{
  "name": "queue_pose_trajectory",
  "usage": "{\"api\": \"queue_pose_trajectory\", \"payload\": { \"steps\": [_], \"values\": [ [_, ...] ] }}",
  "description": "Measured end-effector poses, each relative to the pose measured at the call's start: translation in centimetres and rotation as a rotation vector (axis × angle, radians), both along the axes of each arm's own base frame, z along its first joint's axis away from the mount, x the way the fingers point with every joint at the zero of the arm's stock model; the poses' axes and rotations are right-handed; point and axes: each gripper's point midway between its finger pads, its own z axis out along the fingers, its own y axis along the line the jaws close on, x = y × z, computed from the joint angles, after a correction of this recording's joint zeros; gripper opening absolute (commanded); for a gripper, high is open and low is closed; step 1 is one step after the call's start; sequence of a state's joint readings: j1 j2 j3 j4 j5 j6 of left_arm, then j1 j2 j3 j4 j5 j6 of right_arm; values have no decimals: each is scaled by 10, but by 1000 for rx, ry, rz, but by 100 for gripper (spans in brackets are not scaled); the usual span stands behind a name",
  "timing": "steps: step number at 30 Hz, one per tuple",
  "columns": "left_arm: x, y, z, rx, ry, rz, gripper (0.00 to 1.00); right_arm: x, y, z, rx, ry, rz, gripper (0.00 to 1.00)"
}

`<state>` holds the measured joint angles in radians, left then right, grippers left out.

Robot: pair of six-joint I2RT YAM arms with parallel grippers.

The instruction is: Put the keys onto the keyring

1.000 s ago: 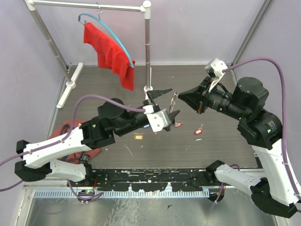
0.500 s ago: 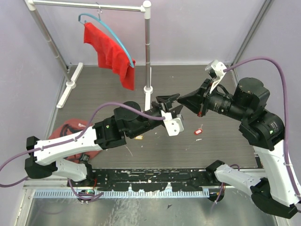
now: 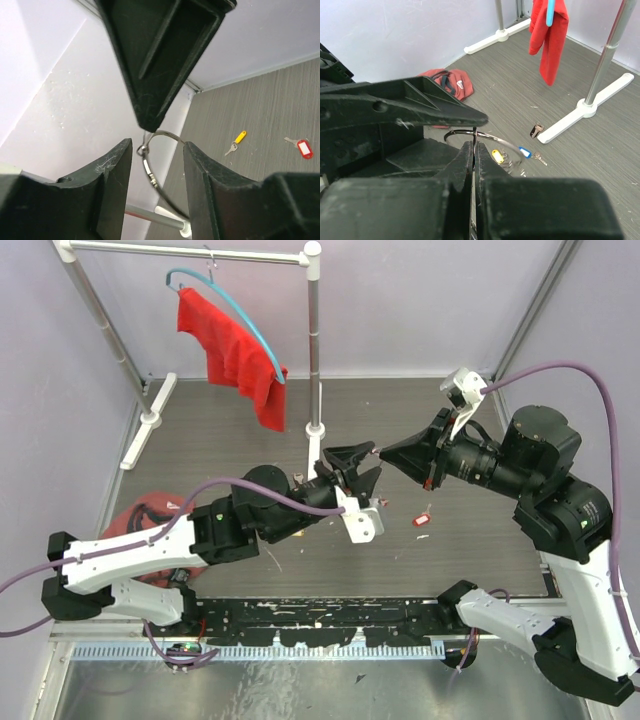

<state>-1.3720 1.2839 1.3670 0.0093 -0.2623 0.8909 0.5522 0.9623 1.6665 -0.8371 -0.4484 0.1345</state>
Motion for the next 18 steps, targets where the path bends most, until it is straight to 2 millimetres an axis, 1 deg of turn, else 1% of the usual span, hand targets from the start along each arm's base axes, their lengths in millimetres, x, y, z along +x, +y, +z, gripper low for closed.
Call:
{"api": "queue_pose_trajectory", "payload": {
  "steps": [5,8,12,18],
  "values": [
    [-3,11,15,-39,-16,0,49,0,0,0,-1,2,-1,1],
    [-3,13,20,-50,-28,0,48,0,0,0,0,1,-1,1],
    [-3,12,21,-49,-39,1,48,-2,1,0,3,5,9,1],
    [-3,10,19,-34,-54,2,39,-5,2,0,11,16,23,1]
  ]
}}
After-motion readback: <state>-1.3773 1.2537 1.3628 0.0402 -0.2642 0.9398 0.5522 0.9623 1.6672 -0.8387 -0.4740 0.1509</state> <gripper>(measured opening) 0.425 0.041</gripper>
